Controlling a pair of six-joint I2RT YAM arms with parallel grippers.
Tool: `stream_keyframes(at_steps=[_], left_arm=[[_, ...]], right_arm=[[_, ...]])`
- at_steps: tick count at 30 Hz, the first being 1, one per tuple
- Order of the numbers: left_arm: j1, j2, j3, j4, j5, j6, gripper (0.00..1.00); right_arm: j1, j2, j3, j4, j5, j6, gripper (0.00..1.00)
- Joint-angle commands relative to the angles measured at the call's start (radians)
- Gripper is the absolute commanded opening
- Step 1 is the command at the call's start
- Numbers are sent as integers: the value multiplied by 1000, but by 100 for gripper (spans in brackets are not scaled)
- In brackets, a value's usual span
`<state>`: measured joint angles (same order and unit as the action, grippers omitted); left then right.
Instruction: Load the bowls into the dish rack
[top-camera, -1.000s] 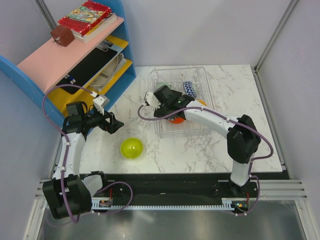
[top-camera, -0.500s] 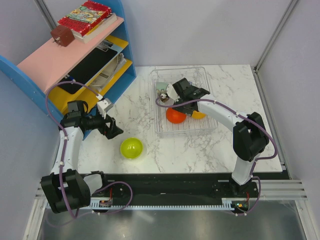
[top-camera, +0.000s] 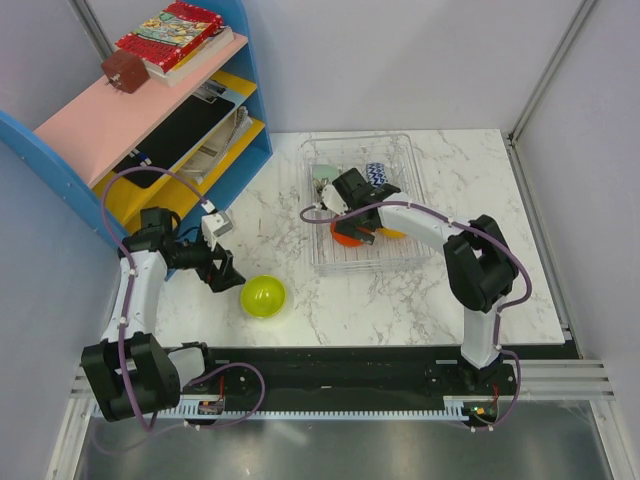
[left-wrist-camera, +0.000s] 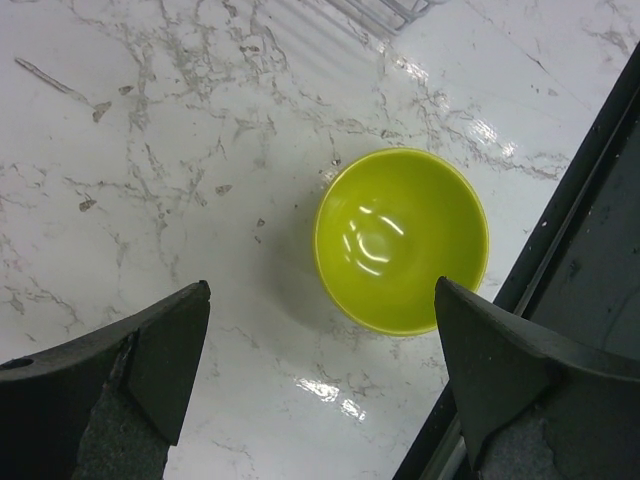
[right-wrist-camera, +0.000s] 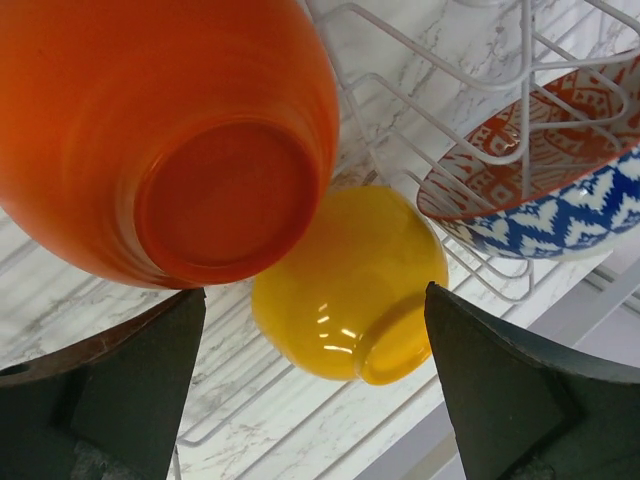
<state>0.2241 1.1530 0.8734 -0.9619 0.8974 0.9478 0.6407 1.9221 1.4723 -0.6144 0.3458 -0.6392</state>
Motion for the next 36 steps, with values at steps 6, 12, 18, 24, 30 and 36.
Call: stream_keyframes(at_steps=[6,12,18,24,30,36], left_arm=[[4,36,-10,-67,-28,124,100],[3,51,-30,-70,-22,141,100],[1,97,-33,-75,-26,161,100],[-15,140,-43,-75,-25,187,100],[-83,227,-51,-60,-34,181,100],[-201,257,-57,41,-138,66,99]], right_arm=[[34,61,109,90,27,30,98],[62,90,154,111,54,27,98],[85,124,186,119,70,32,98],[102,114,191,116,104,35,98],[102,-1,166,81,119,53,97],[102,-150,126,45,90,87,98]])
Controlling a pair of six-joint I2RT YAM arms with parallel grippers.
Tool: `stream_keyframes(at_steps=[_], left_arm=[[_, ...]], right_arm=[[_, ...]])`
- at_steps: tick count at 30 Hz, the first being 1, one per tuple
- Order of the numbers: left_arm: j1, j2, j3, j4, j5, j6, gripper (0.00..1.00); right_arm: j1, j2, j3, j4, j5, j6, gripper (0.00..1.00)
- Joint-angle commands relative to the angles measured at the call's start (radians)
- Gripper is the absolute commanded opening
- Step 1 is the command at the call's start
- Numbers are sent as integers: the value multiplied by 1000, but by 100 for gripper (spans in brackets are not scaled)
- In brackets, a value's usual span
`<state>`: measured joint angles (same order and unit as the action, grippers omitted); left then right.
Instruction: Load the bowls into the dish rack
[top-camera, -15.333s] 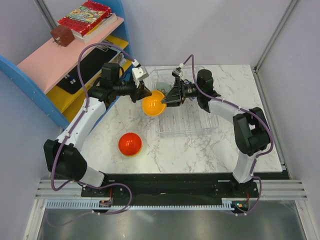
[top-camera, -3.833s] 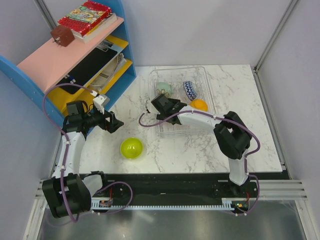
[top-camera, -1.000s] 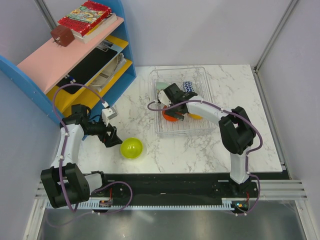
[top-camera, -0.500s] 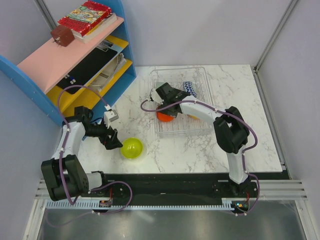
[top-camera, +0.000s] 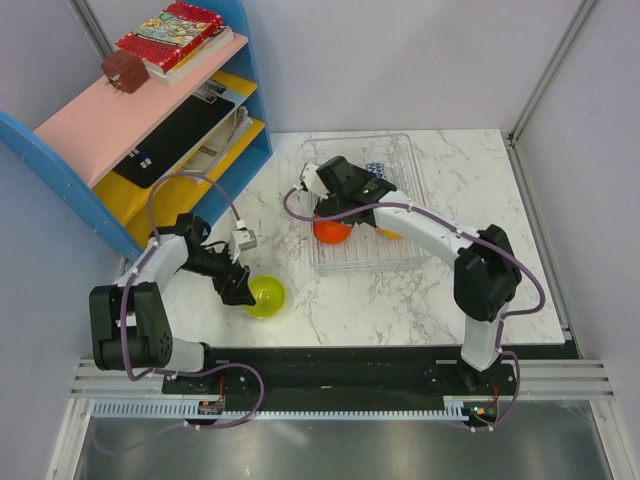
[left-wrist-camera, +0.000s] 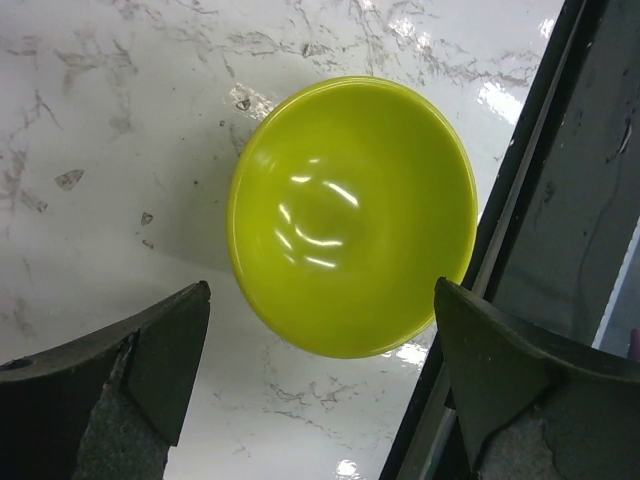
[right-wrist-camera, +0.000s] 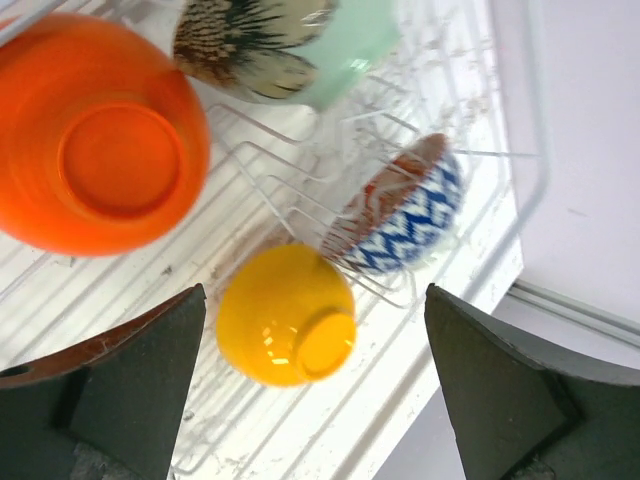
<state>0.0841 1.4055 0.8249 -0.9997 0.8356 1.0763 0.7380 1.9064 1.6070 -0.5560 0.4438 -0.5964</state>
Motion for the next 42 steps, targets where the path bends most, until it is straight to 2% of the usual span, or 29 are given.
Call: stream_keyframes(at_steps=[1,3,8,9,10,12,13,14,21,26,30,32,34,36,42], left_arm=[[-105,6,-10,113,-101,-84,94],[-130,16,-15,134,-148,-124,90],[-167,53,-7,167,-202,-171,59],[-168,58,-7,170,-207,-174,50],[-173,69,-6,173,-211,-179,37],[-178,72,-7,182,-224,-191,23],[-182,76,-7,185,-228,-199,7],[-185,78,-6,187,-234,-202,2],[-198,50,37,174,-222,-217,2],[-198,6,176,193,-139,-268,2],[-198,-16,276,332,-76,-392,2],[-199,-25,299,473,-61,-492,2],[-208,-33,313,594,-61,-576,2],[-234,-25,333,634,-70,-620,2],[-299,18,421,699,-116,-685,2]], right_arm=[[6,-167,-12,-18,-11,49,98],[6,-217,-24,-19,-28,66,97],[6,-291,-51,-30,-91,98,98],[4,-306,-55,-31,-105,101,98],[4,-314,-58,-32,-109,107,97],[6,-326,-58,-35,-131,113,97],[4,-331,-59,-38,-139,116,97],[3,-334,-59,-39,-146,119,98],[4,-365,-61,-41,-258,181,98],[1,-379,-18,-44,-471,331,97],[-6,-350,36,-62,-672,465,98],[-28,-317,62,-61,-753,519,97],[-48,-294,79,-59,-897,593,98],[-83,-267,79,-29,-1030,653,98],[-192,-185,56,85,-1227,860,98]])
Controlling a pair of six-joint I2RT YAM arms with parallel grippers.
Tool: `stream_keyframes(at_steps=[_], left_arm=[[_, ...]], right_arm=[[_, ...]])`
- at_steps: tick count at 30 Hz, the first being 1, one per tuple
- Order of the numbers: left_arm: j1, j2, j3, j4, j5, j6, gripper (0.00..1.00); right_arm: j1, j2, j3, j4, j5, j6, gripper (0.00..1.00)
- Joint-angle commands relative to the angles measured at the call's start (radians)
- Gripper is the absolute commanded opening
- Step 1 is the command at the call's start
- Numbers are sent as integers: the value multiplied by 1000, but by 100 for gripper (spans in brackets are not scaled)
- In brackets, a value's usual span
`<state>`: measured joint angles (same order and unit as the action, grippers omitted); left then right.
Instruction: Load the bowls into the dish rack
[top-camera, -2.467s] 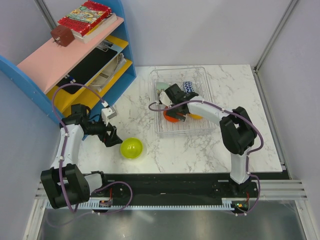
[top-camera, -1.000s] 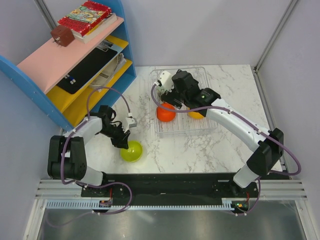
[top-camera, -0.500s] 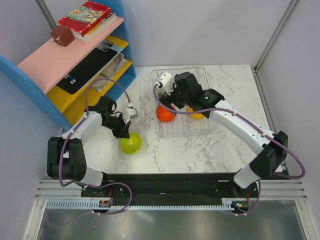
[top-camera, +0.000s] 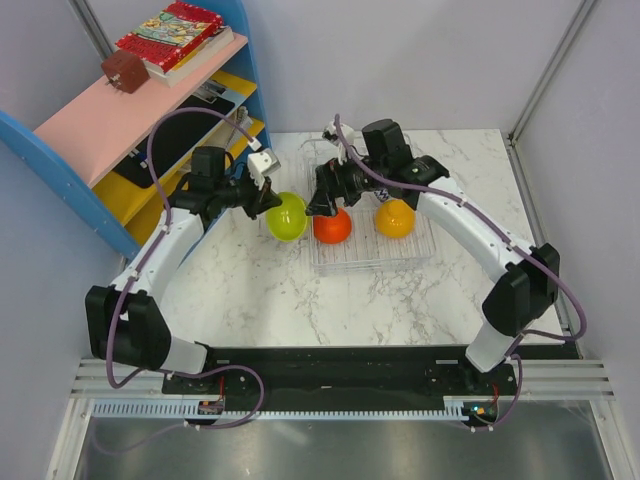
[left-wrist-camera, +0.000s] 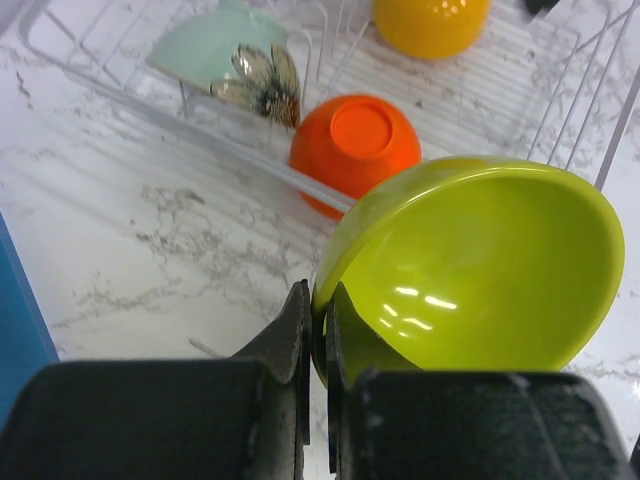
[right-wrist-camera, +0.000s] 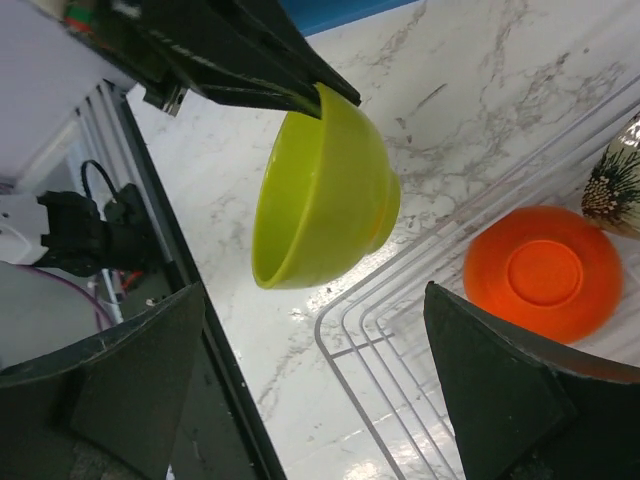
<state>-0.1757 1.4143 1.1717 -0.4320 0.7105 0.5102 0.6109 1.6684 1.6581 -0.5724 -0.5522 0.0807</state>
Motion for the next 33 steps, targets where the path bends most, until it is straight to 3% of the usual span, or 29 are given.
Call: stream_keyframes(at_steps=[1,19,27,33], left_arm=[[-45,3,75,140,7,-125,2],[-116,-81,28,226,-36,-154,2],[-122,-81,28,237,-52,-147,2],[-125,-86,19,239,-48,-148,2]], right_arm=[[-77,60,-4,123,-256,223,98],[-117,140,-132,371,-463,412,98],[-125,145,-182,525,-578,516,90],[-146,151,-201,566,-607,557,90]])
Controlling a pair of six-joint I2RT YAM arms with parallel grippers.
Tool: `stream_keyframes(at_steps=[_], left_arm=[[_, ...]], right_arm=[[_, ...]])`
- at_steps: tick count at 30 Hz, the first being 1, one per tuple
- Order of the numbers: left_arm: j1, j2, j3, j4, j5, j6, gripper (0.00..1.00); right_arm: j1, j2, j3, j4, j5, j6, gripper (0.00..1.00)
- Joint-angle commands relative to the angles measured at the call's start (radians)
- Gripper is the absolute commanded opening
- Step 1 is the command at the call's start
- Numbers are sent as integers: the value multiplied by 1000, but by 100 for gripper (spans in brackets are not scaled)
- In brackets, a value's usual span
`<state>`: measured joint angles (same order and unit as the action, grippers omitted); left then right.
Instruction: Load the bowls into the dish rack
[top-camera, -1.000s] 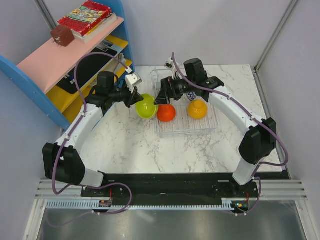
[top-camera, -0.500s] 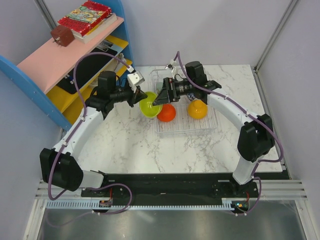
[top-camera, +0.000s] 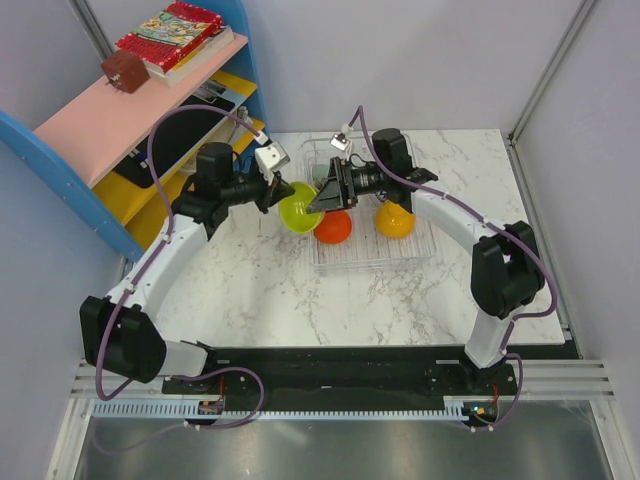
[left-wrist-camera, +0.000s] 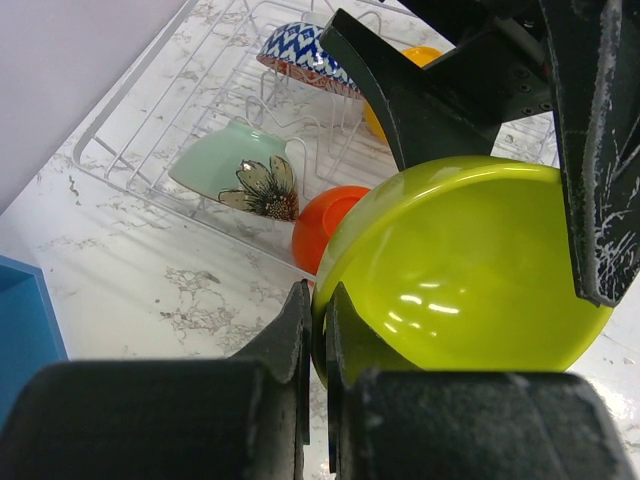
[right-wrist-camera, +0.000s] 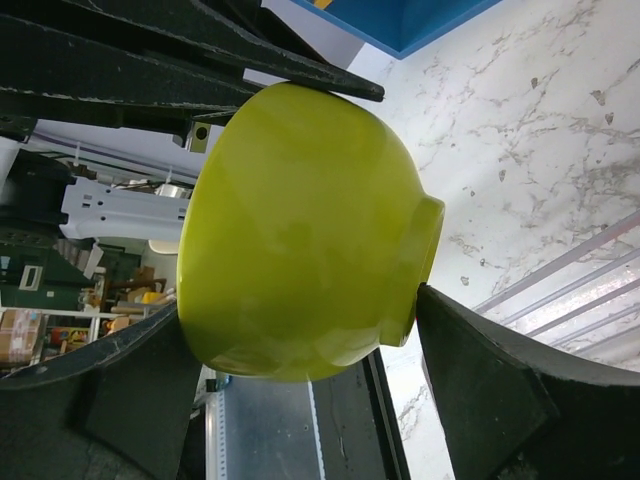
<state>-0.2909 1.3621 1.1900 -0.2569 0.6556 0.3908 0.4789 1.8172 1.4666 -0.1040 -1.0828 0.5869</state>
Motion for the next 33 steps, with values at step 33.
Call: stream_keyframes(at_steps=[33], left_arm=[[-19,-29,0,70,1,-35,2]], right_arm=[[-37,-29,-97,348,-112,202,81]])
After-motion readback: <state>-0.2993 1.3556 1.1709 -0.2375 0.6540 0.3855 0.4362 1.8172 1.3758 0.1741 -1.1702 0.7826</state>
